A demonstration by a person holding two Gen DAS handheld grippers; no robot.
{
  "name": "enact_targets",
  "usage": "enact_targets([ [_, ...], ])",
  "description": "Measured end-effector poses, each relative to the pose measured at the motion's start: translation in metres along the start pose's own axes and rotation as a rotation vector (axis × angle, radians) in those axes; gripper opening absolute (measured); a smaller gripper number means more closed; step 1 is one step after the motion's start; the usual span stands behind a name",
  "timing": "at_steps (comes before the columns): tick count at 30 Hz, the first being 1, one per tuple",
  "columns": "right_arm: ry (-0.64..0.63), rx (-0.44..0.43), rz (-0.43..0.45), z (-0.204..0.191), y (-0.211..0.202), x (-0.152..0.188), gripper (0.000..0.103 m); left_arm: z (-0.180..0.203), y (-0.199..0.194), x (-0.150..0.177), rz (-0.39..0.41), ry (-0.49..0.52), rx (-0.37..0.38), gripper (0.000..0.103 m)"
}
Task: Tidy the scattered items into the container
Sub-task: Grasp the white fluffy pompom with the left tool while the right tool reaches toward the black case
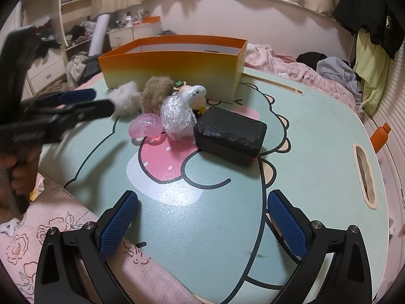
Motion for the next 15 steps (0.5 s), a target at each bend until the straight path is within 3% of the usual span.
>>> enact_targets([
  [5, 0.000, 0.000, 0.000, 0.000, 0.000, 0.000, 0.102, -0.007, 0.019, -0.008, -0.032, 0.013, -0.038, 0.076],
  [10, 0.000, 0.000, 0.001, 0.000, 0.000, 0.001, 0.102, -0.004, 0.038, -0.008, -0.104, 0.027, -0.034, 0.044],
  [15, 0.001, 0.000, 0.001, 0.000, 0.000, 0.001, 0.102, 0.002, 0.029, -0.007, -0.074, 0.064, 0.031, 0.041],
])
Point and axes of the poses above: each gripper's, at about its wrist camera, not at the fingertips, and y roughly the way its jaws point, z to its right, x to its underside, the point moved 5 cm from there along y, roughly the way its jaws point, and after that the axes turned 12 degrees about x, right-handed, at the moved point
